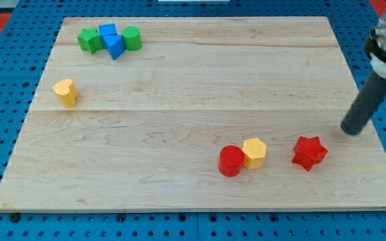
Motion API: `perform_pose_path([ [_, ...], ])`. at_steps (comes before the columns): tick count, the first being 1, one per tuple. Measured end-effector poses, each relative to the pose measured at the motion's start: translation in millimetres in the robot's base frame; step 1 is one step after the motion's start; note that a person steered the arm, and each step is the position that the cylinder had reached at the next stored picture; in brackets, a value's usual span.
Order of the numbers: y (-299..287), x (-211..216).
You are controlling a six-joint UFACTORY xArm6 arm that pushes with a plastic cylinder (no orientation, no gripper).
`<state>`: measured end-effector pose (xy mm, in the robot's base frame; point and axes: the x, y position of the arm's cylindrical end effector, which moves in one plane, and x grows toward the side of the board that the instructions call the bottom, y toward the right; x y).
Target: Move the hexagon below the heart
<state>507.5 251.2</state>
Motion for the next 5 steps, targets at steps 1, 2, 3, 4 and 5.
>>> perform_pose_path([
  [1, -0.1, 49.3],
  [2, -23.0, 84.3],
  [3, -87.6, 86.8],
  [4, -128.7, 76.5],
  [5, -154.3, 61.3],
])
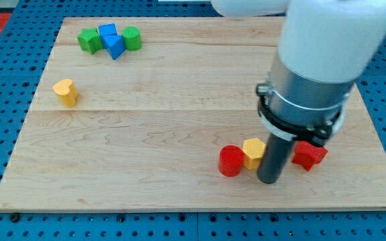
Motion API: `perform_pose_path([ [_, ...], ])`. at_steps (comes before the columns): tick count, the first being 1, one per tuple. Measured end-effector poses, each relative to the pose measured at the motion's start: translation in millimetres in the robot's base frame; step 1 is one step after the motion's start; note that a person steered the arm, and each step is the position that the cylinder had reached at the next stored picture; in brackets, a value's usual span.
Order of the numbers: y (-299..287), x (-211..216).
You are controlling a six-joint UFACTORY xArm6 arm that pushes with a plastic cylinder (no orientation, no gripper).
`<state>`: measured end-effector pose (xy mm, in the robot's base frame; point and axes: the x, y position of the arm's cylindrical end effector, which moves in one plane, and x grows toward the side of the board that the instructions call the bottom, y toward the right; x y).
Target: Move the hexagon below the heart
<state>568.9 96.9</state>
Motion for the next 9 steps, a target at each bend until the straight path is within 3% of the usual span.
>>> perform_pose_path([
  [1, -27.2, -13.9],
  [3, -20.4, -66.9],
  [6, 68.9, -117.4],
  [9, -41.5, -124.8],
])
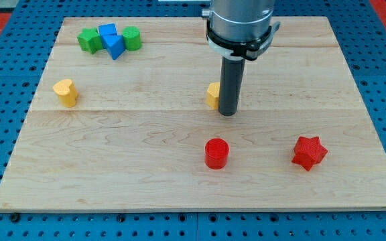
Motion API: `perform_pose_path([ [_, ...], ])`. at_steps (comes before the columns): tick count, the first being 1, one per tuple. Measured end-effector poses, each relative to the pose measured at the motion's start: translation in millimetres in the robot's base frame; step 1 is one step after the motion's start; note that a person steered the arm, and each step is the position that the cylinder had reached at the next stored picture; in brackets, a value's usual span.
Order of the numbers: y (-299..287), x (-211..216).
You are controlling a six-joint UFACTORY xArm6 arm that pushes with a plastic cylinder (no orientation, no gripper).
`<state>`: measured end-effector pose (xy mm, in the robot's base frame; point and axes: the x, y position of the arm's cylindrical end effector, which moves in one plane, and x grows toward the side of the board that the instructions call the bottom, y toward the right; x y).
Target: Move the hexagon below the heart
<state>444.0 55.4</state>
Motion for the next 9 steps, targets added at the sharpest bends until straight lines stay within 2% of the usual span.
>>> perform_pose_path([
  [1, 39.2, -24.4],
  [2, 32.7, -38.8],
  [4, -65.0, -38.9],
  [5, -80.0, -39.0],
  [6, -51.7, -39.3],
  [8, -88.9, -27.3],
  [9, -88.9, -22.4],
])
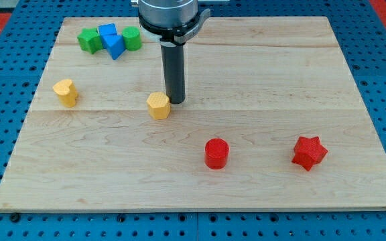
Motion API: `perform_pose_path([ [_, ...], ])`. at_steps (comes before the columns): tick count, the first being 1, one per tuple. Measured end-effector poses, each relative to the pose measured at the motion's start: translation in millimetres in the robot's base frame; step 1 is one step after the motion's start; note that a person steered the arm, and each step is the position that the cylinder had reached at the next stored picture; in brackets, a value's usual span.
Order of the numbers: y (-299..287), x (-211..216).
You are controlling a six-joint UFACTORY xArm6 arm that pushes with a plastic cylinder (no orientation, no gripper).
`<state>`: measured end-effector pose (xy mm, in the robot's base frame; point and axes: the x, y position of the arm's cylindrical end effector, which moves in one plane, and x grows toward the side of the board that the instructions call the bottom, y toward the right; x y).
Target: Move the hexagon below the heart
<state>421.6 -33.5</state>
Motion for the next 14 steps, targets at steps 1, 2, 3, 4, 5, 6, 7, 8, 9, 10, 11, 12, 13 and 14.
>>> perform_pose_path([
  [1, 0.0, 3.0],
  [2, 0.0, 7.6],
  [3, 0.0, 15.6],
  [4, 0.0, 24.8],
  [5, 0.0, 35.0],
  [6, -1.0, 41.8],
  [7, -28.6, 43.0],
  [8, -60.0, 43.0],
  [9, -53.8, 28.9],
  [10, -32.6, 5.6],
  [11, -62.1, 4.5],
  [12, -106.6, 4.5],
  [13, -137.8, 4.5],
  [14, -155.0, 4.5],
])
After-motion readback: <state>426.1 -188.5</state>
